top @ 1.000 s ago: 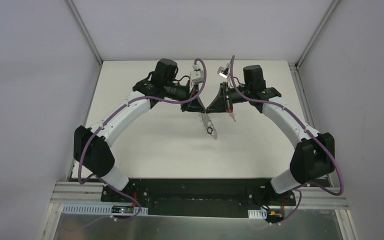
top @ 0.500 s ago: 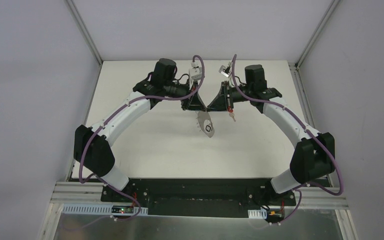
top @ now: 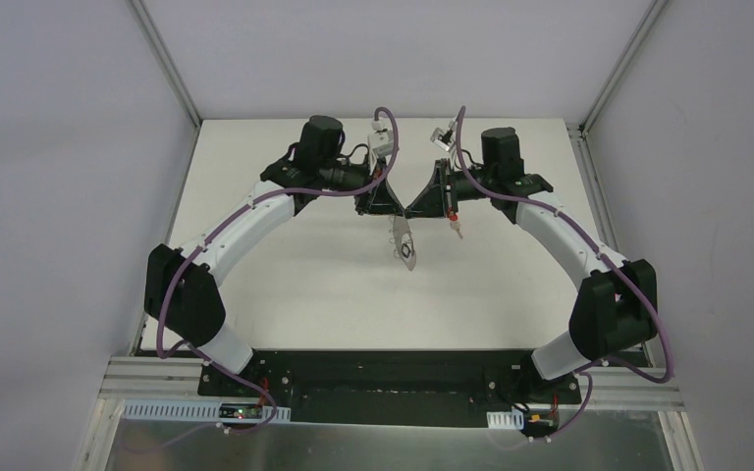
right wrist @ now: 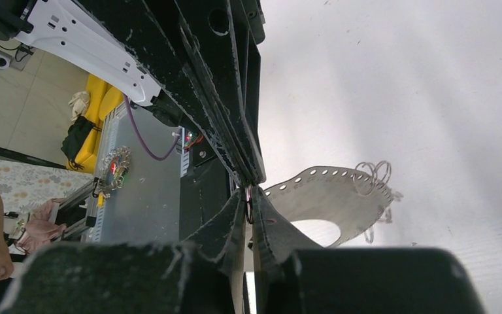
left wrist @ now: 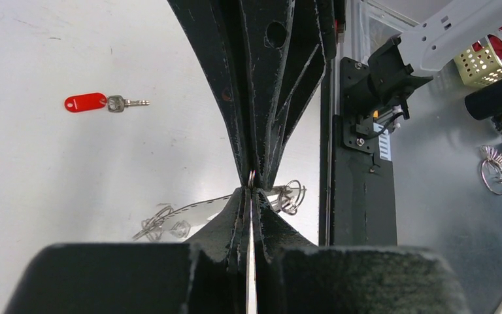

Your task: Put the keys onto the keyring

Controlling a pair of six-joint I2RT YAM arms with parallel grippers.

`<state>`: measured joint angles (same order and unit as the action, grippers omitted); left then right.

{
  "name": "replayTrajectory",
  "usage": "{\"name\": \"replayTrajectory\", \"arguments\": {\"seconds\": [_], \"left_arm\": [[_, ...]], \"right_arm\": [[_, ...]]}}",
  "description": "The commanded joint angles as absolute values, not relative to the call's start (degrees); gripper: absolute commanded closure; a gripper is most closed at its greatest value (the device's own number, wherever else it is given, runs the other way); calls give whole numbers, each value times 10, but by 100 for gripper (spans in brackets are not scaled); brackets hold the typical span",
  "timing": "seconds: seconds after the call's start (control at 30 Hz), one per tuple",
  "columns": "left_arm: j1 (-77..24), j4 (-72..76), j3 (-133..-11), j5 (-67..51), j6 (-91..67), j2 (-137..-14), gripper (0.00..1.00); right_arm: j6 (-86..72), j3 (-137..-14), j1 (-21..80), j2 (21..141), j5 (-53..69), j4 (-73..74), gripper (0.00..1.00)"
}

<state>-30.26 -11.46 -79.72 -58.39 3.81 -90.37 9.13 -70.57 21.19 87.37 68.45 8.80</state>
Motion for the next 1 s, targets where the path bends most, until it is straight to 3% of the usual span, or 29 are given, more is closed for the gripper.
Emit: {"name": "replayTrajectory", "arguments": {"seconds": [0.0,0.17,0.43,0.7,0.87,0.97], "left_arm": [[-302,-100,-797,-603,61,-882,100],[-302,-105,-799,-603,65,-882,100],[-301,-121,-800,-625,90,-884,100],[-304,-115,-810,-633,85,-891,73],[-309,-114,-805,-631,84,-892,69],[-310,-109,-805,-630,79,-894,73]], "right_arm": [[62,-701,212,851,712,41,91],[48,-698,211,853,720,27,100],[48,-695,211,854,707,25,100],[-23,-682,211,860,719,-47,100],[-33,-679,211,860,719,-57,100],[-36,-677,212,860,720,-62,100]]}}
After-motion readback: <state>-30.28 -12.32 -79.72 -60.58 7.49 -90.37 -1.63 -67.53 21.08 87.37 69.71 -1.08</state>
